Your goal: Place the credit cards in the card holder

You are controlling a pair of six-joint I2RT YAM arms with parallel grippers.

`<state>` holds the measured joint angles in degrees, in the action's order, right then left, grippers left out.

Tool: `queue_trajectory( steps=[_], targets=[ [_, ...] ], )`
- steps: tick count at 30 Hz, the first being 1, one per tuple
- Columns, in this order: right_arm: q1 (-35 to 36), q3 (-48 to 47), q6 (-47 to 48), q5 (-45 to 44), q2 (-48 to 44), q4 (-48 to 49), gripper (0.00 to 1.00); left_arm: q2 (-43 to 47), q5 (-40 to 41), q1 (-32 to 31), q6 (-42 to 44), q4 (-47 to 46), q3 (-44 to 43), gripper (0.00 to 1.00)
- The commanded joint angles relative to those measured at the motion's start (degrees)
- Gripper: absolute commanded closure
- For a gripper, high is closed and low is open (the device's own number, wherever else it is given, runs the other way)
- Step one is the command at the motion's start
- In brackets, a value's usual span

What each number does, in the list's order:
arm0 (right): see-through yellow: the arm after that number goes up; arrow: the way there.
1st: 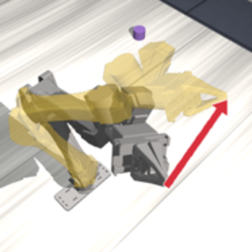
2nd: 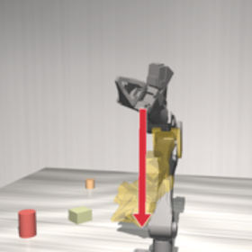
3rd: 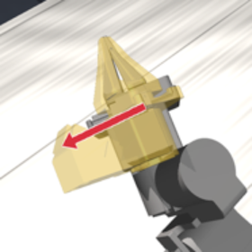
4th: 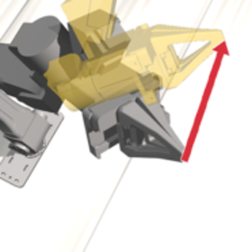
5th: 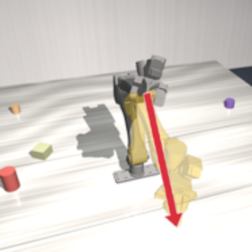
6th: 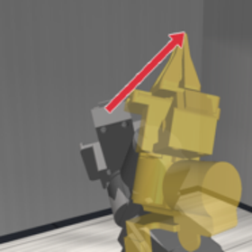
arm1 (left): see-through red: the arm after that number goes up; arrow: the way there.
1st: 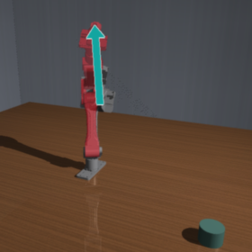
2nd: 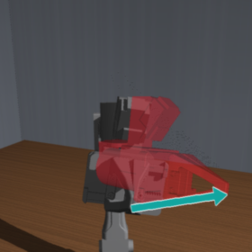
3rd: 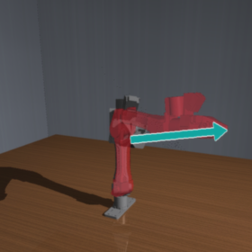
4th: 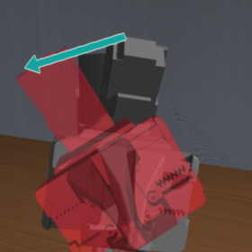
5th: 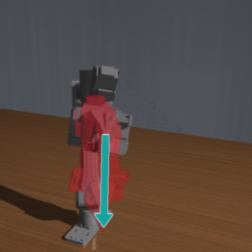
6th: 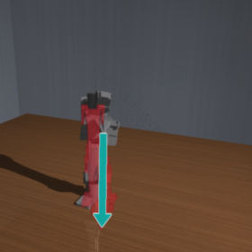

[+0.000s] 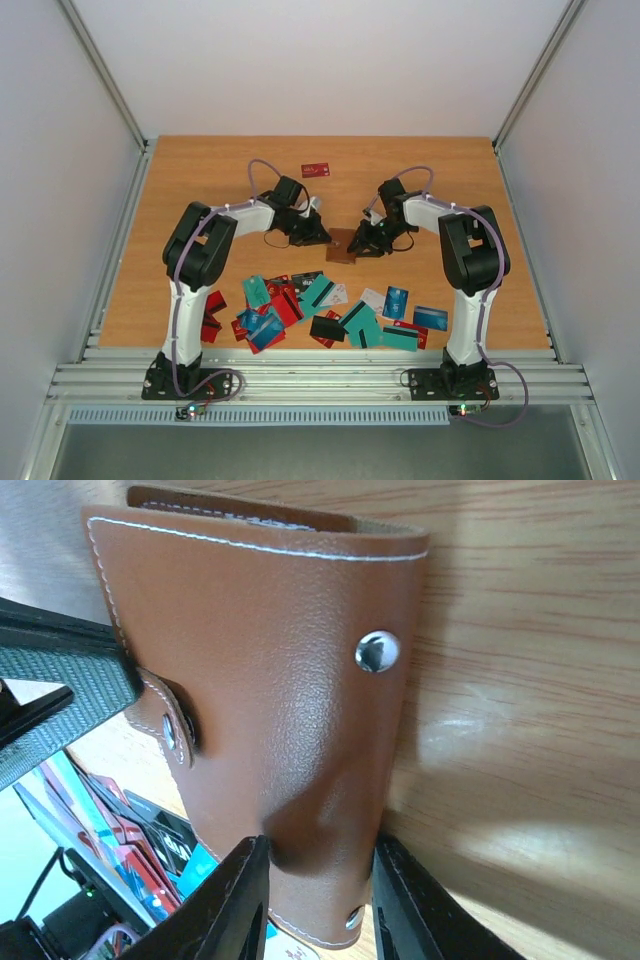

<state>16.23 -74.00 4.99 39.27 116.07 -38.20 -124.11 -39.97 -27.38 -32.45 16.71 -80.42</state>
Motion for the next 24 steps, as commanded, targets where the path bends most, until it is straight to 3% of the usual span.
queue_trajectory(
  steps=[1,6,8,9,10,17,20,24],
  targets=[
    [0.47,-0.46,-0.94,1.84,0.90,1.89,0.71,1.93,-4.70,-0.92,-3.04,-7.67,1.76,0.98],
    [0.09,0.41,-0.78,1.96,-2.27,1.57,0.67,4.75,-4.98,-0.97,-4.64,-7.91,2.18,1.00],
    [-0.89,1.66,-1.17,2.49,-4.56,2.12,0.58,6.64,-4.86,-0.93,-4.64,-7.27,2.35,1.00],
    [-3.12,3.71,-2.90,4.23,-7.44,3.87,0.47,9.42,-4.78,-0.91,-4.81,-6.49,2.52,1.00],
    [-4.12,4.80,-3.76,5.34,-8.88,4.90,0.43,10.68,-4.91,-0.88,-5.03,-6.12,2.53,1.00],
    [-9.49,11.36,-11.66,18.09,-18.42,15.24,0.22,18.09,-6.83,-0.84,-6.22,-3.60,2.04,1.00],
    [-10.34,12.46,-14.30,22.38,-21.23,18.88,0.19,20.77,-7.07,-0.63,-5.82,-0.75,0.97,1.00],
    [-10.86,12.81,-18.06,27.42,-23.87,23.79,0.25,23.22,-9.54,-0.23,-6.51,1.12,-0.16,1.00]
  ],
)
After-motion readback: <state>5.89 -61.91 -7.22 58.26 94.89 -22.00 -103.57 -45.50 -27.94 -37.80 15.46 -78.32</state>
